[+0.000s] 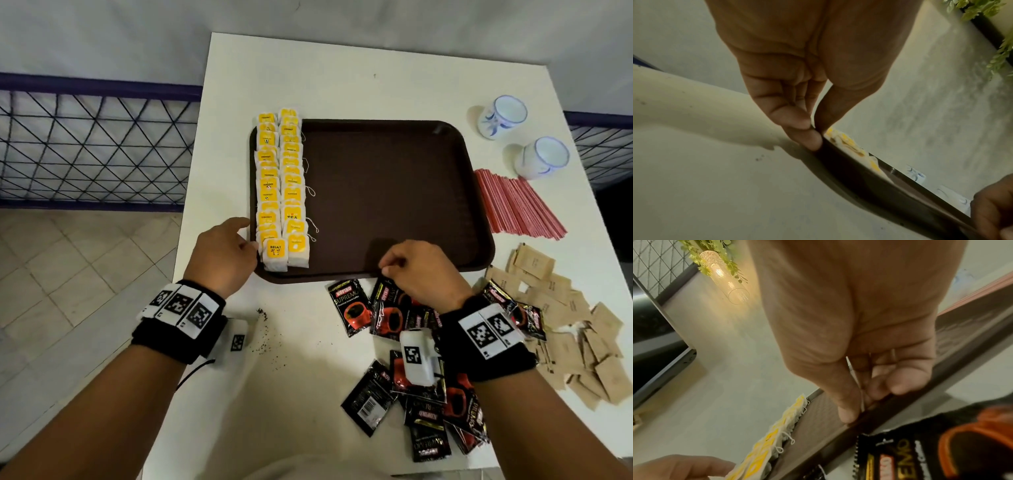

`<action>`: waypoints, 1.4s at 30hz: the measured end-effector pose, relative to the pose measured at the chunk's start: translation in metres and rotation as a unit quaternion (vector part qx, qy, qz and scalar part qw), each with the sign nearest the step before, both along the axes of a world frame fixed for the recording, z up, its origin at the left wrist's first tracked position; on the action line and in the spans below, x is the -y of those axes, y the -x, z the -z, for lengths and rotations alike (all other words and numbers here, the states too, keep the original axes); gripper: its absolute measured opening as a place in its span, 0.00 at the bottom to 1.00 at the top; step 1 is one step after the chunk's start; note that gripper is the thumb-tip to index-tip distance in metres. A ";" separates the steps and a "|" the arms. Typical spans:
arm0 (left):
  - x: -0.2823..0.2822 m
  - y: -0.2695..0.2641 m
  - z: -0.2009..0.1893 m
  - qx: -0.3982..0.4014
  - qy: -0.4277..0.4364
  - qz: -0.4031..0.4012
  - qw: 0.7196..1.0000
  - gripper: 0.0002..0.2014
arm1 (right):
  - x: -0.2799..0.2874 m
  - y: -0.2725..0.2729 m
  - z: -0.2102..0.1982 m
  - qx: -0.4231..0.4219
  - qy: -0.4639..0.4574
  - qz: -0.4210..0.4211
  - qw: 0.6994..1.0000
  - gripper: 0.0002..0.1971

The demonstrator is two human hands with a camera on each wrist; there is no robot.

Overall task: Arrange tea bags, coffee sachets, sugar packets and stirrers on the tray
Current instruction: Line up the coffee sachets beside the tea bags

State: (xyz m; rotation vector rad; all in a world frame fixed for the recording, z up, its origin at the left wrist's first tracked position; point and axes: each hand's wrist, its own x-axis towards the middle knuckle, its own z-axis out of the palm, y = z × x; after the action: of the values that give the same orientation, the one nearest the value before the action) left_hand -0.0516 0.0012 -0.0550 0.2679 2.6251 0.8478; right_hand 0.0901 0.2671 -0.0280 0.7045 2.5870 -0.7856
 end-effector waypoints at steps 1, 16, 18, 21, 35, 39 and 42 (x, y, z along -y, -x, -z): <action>0.001 0.000 -0.001 -0.001 0.002 0.000 1.000 0.21 | 0.002 -0.001 0.001 -0.005 -0.003 -0.007 1.000 0.06; -0.001 -0.065 -0.033 -0.103 -0.018 0.142 0.984 0.07 | -0.023 -0.067 -0.038 -0.061 0.020 0.092 0.994 0.04; -0.017 -0.086 -0.030 -0.068 -0.015 0.194 0.978 0.07 | -0.027 -0.079 -0.043 -0.008 0.009 0.067 0.998 0.09; -0.038 -0.108 -0.026 -0.030 0.010 0.275 0.961 0.10 | -0.033 -0.096 -0.047 0.042 -0.010 0.032 0.999 0.16; -0.122 -0.163 -0.019 0.043 0.110 0.298 0.947 0.27 | -0.042 -0.113 -0.008 -0.002 -0.014 -0.023 1.000 0.17; -0.127 -0.166 -0.017 0.039 0.111 0.266 0.957 0.24 | -0.046 -0.112 -0.003 -0.023 0.018 -0.013 0.999 0.11; -0.128 -0.168 -0.019 0.028 0.092 0.261 0.961 0.21 | -0.053 -0.111 -0.002 -0.031 0.047 -0.010 0.998 0.08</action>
State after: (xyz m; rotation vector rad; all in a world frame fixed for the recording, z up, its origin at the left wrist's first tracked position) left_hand 0.1159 0.1290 -0.0364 0.8241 2.3802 0.4212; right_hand 0.2007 0.3198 -0.0261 0.6348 2.5876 -0.9296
